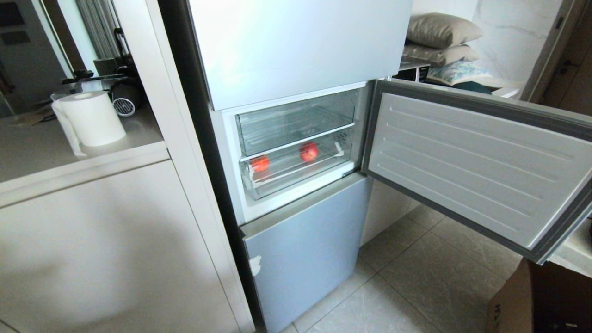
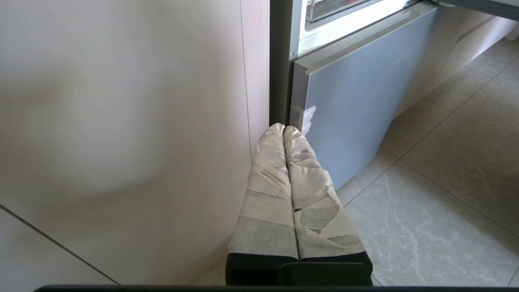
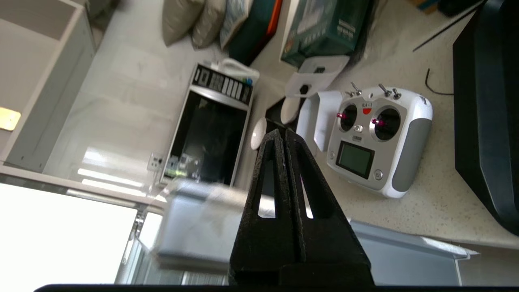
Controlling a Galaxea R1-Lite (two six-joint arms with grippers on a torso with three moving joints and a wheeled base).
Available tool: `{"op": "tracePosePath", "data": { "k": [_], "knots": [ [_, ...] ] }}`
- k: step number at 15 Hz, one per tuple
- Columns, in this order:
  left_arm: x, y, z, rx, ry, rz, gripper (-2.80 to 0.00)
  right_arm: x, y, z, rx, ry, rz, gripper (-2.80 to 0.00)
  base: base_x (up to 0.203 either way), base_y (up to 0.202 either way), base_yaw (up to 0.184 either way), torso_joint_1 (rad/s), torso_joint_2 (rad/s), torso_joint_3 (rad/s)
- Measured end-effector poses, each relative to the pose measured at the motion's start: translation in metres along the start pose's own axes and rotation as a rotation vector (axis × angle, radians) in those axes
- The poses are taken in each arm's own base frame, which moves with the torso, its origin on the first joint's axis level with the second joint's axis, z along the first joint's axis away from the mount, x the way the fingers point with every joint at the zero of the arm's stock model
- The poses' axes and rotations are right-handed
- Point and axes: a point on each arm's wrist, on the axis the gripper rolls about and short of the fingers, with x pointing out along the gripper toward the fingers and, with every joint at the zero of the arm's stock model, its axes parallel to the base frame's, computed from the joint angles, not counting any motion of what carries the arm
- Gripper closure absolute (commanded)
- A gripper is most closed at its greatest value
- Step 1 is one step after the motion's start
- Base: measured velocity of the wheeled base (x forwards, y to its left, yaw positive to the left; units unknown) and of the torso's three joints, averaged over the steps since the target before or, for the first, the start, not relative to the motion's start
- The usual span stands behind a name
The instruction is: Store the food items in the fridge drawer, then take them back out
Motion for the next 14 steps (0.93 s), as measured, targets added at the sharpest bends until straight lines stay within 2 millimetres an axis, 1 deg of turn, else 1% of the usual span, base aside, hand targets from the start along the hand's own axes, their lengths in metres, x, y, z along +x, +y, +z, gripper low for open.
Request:
{"op": "tracePosePath", "data": {
  "k": [3, 6, 9, 12, 14],
  "knots": [
    [0.000, 0.000, 0.000, 0.000, 0.000, 0.000, 0.00, 0.025, -0.019, 0.007, 0.047, 0.080, -0.014, 0.00, 0.000, 0.000, 0.000, 0.000, 0.00, 0.000],
    [0.000, 0.000, 0.000, 0.000, 0.000, 0.000, 0.00, 0.047, -0.027, 0.002, 0.134, 0.197, 0.026, 0.00, 0.000, 0.000, 0.000, 0.000, 0.00, 0.000],
    [0.000, 0.000, 0.000, 0.000, 0.000, 0.000, 0.00, 0.065, -0.032, -0.015, 0.175, 0.295, 0.049, 0.00, 0.000, 0.000, 0.000, 0.000, 0.00, 0.000],
    [0.000, 0.000, 0.000, 0.000, 0.000, 0.000, 0.00, 0.082, -0.028, -0.035, 0.179, 0.359, 0.070, 0.00, 0.000, 0.000, 0.000, 0.000, 0.00, 0.000],
    [0.000, 0.000, 0.000, 0.000, 0.000, 0.000, 0.00, 0.085, -0.027, -0.043, 0.189, 0.415, 0.086, 0.00, 0.000, 0.000, 0.000, 0.000, 0.00, 0.000]
  ]
}}
